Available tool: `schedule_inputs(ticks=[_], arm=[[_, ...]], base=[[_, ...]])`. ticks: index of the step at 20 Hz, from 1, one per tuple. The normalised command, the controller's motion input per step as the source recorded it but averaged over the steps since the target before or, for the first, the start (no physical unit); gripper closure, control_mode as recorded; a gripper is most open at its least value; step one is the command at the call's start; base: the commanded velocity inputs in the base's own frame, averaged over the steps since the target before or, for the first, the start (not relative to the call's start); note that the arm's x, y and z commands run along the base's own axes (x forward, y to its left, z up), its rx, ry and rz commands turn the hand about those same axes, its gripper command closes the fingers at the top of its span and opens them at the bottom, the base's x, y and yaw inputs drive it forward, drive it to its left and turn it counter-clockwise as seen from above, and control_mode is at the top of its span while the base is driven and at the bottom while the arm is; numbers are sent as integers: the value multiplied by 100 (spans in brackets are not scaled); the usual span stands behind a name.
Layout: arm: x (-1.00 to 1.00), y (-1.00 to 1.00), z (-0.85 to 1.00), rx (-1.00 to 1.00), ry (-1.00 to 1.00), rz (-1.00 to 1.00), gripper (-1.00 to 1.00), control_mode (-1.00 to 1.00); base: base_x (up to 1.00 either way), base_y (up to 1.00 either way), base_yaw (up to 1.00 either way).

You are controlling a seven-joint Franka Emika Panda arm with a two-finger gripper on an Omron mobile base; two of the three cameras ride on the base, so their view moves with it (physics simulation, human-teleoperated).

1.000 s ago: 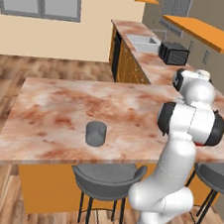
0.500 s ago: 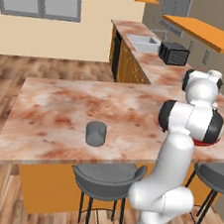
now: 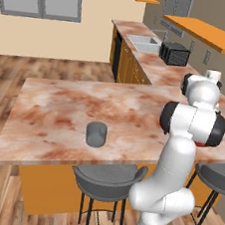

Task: There are four ice cubes in the ice bowl. Place two ice cubes in each glass of water.

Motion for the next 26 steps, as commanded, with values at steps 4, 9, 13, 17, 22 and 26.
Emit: schedule_inputs(ticks=[4,9,13,17,22,26], arm=[[3,-6,-16,-7,-34,12,-100,-100],[8,-46,0,0,-15,19,-100,-100],[11,-45,0,0,-12,26,-100,-100],[39,-26,0,0,-10,30,-100,-100],[40,-14,0,0,-8,28,-100,-100],[8,-28,-1,-1,-2,24,-100,-100]], base=[[0,0,0],[0,0,0],[0,0,0],[0,0,0],[0,0,0],[0,0,0]])
